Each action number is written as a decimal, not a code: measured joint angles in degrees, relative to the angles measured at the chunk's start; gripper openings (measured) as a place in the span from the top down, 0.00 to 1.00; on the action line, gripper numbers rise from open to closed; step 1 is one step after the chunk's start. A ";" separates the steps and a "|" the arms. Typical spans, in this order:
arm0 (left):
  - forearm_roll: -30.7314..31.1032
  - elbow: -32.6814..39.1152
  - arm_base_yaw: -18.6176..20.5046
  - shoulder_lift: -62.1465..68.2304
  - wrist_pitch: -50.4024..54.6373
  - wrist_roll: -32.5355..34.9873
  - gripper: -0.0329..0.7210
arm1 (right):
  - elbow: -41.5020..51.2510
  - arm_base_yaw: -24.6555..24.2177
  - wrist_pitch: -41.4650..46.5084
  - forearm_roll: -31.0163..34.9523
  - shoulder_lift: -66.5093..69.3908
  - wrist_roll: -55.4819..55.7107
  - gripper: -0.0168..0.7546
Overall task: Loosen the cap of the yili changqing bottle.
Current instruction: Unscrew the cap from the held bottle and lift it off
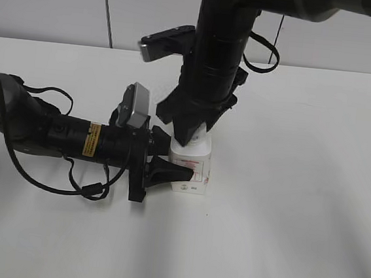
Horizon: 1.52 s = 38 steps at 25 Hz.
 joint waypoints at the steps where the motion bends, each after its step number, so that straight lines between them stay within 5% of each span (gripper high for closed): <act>1: 0.00 0.00 0.00 0.00 0.00 0.00 0.52 | 0.00 0.00 -0.07 -0.05 0.00 -4.87 0.46; 9: 0.00 0.00 0.00 0.00 0.04 0.00 0.52 | 0.00 0.00 -2.06 -0.23 0.00 -43.64 0.47; 38: 0.03 -0.20 -0.10 -0.05 -2.59 0.11 0.52 | 0.35 0.00 -0.19 -0.31 -2.75 -53.85 0.47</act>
